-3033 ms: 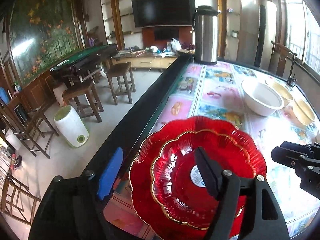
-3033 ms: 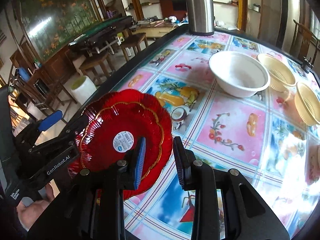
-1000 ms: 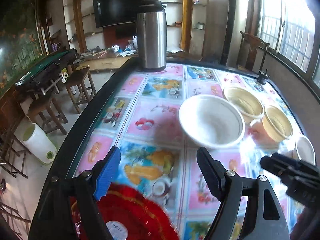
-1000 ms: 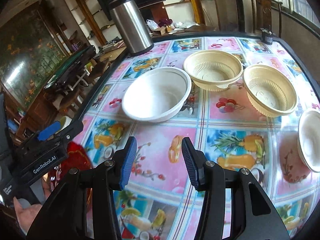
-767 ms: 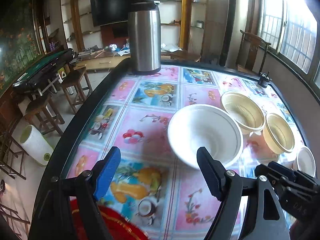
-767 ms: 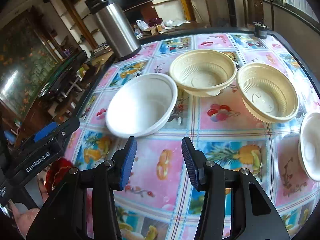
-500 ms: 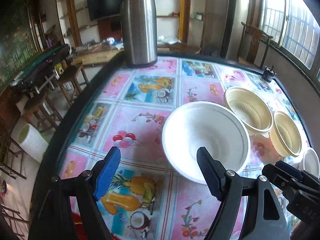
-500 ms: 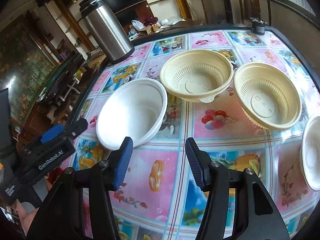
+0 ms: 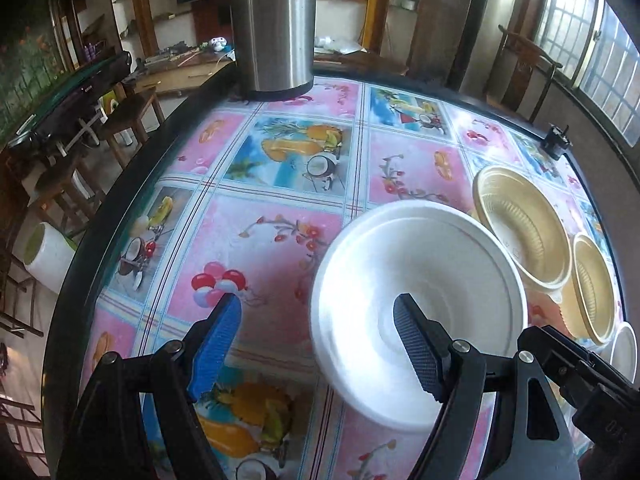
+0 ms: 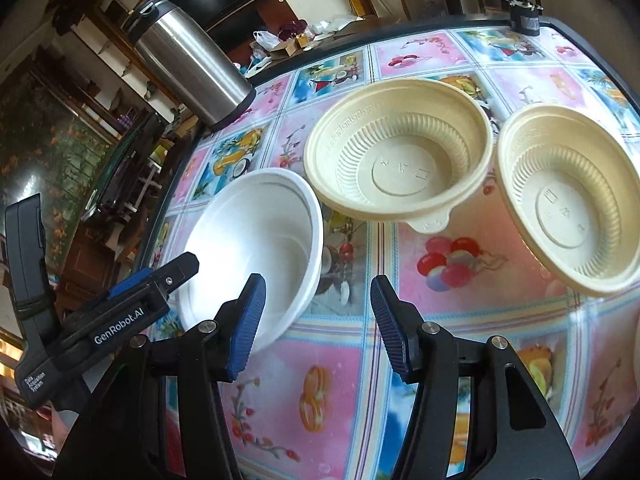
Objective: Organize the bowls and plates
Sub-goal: 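Close the right gripper on the white paper bowl rim and lift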
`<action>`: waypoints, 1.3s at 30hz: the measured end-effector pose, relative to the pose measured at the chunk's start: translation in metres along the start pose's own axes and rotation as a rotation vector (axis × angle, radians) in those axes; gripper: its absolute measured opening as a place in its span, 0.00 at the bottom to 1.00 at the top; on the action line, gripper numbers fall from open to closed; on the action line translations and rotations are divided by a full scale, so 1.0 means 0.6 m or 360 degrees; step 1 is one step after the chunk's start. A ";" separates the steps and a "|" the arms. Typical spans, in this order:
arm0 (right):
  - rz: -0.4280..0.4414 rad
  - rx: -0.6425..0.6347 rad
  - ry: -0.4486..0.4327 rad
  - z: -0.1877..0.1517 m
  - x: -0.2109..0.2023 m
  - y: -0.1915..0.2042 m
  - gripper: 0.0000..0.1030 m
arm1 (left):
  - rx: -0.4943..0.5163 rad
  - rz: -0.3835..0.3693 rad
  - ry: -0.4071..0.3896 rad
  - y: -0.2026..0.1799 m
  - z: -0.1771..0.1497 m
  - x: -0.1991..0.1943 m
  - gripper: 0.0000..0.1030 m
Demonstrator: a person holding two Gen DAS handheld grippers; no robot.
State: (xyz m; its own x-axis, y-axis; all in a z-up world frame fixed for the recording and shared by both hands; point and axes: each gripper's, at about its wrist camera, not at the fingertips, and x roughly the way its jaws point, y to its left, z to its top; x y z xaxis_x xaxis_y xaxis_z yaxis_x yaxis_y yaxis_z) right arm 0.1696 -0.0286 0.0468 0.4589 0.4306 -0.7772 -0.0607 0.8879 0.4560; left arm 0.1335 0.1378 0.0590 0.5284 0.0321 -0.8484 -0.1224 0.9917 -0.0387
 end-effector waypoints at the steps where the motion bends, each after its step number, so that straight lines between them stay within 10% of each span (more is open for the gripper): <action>1: 0.0000 -0.0004 0.0004 0.003 0.005 0.000 0.54 | 0.0000 0.0003 0.0006 -0.001 0.002 0.004 0.76; 6: -0.0034 -0.0102 -0.0007 0.009 0.022 0.013 0.53 | 0.0000 0.0007 0.0057 -0.005 0.004 0.025 0.76; 10: -0.0034 -0.0132 -0.0002 0.013 0.037 0.011 0.20 | 0.0024 0.0025 0.0091 -0.011 0.001 0.039 0.72; 14: -0.0048 -0.0211 0.0000 0.006 0.043 0.021 0.13 | 0.0047 0.0011 0.0177 -0.015 -0.009 0.058 0.20; 39: 0.0036 -0.0360 -0.0144 -0.109 -0.098 0.072 0.13 | 0.0079 -0.0001 -0.0061 0.013 -0.112 -0.112 0.20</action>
State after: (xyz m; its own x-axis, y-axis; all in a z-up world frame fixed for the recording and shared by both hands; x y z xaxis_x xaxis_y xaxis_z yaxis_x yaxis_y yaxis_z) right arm 0.0817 -0.0049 0.0839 0.5318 0.4437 -0.7213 -0.2642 0.8962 0.3564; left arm 0.0404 0.1352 0.0804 0.5606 0.0354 -0.8273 -0.0808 0.9967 -0.0121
